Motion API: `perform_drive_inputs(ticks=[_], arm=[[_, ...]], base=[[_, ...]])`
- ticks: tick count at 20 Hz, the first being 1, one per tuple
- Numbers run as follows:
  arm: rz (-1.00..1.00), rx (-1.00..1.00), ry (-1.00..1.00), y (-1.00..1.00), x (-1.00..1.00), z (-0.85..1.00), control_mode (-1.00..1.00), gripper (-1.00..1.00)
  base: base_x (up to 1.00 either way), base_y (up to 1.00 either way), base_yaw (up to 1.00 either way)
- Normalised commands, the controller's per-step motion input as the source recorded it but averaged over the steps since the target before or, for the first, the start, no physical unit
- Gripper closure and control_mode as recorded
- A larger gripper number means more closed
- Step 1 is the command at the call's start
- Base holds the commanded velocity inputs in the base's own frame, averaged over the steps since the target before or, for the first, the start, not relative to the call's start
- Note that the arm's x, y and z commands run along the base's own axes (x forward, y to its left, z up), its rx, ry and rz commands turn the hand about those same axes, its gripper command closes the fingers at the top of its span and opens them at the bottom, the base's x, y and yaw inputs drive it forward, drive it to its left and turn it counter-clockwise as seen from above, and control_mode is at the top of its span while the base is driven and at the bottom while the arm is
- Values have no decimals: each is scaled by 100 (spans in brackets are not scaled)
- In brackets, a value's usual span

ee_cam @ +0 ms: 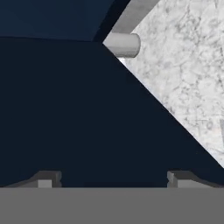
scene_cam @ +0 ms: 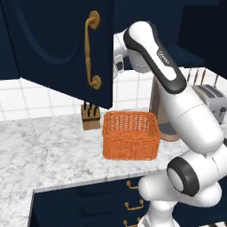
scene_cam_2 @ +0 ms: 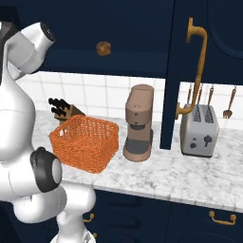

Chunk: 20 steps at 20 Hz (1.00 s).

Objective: Open the cabinet, pick up the bread from the cabinet and place it in the basket. Then move the basket to the dining counter.

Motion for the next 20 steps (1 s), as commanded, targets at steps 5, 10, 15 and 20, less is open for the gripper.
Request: perform_drive_inputs(ticks=[5, 10, 15, 20], arm=[[5, 0, -1, 100, -86, -18, -100, -100], [0, -2, -10, 100, -45, -27, -100, -100], [-7, -8, -3, 77, 79, -11, -100, -100], [-4, -22, -18, -92, 67, 0, -100, -100]], base=[[0, 0, 0], [0, 0, 0], [0, 0, 0], [0, 0, 0]])
